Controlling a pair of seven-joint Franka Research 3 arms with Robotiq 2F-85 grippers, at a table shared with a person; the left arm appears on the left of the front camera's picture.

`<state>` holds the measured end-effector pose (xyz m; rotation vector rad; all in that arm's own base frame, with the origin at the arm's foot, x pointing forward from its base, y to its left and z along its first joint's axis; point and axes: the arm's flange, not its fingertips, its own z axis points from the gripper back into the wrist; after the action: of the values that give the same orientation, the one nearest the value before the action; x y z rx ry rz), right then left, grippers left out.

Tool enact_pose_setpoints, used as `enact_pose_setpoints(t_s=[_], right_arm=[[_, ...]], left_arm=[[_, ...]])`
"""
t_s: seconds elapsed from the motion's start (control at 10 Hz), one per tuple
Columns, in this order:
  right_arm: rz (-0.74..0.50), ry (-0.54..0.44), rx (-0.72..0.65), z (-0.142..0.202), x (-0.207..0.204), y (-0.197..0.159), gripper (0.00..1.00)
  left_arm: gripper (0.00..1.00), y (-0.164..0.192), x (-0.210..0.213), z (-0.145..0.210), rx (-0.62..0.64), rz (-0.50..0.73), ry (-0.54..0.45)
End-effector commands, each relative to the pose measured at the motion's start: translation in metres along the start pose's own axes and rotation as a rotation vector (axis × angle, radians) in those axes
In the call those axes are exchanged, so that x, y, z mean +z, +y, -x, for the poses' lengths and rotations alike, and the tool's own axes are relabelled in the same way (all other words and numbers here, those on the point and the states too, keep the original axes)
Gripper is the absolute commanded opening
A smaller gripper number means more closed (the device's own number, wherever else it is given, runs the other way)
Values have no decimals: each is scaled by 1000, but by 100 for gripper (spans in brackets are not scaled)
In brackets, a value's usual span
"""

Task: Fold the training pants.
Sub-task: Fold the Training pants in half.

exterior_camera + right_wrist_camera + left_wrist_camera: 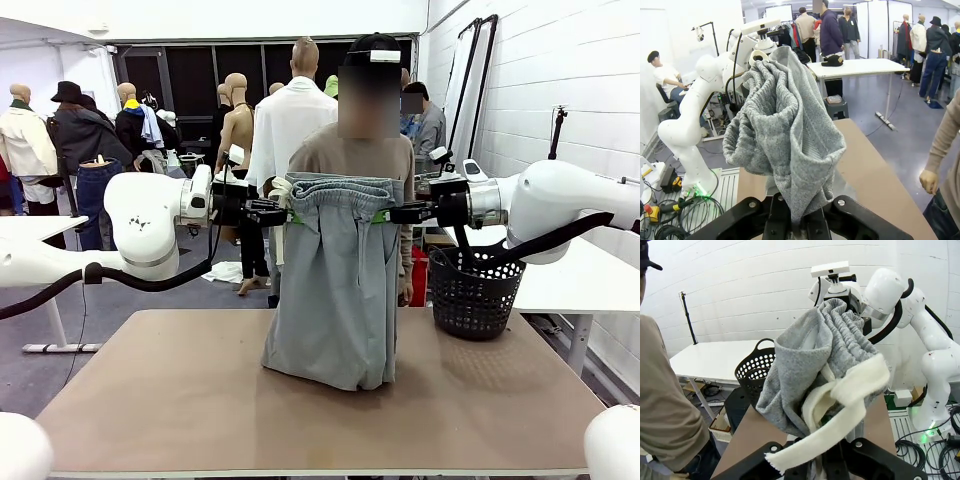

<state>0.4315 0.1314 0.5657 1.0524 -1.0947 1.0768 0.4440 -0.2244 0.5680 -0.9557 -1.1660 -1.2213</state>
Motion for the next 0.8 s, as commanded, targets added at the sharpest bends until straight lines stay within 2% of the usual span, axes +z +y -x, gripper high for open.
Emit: enact_pose_setpoints(t_s=[0.0, 0.7], right_arm=[[-1, 2, 1, 0, -1, 1, 0], [-1, 2, 1, 0, -1, 1, 0]], left_arm=[[0, 0, 0, -1, -2, -2, -3], [0, 0, 0, -1, -2, -2, -3]])
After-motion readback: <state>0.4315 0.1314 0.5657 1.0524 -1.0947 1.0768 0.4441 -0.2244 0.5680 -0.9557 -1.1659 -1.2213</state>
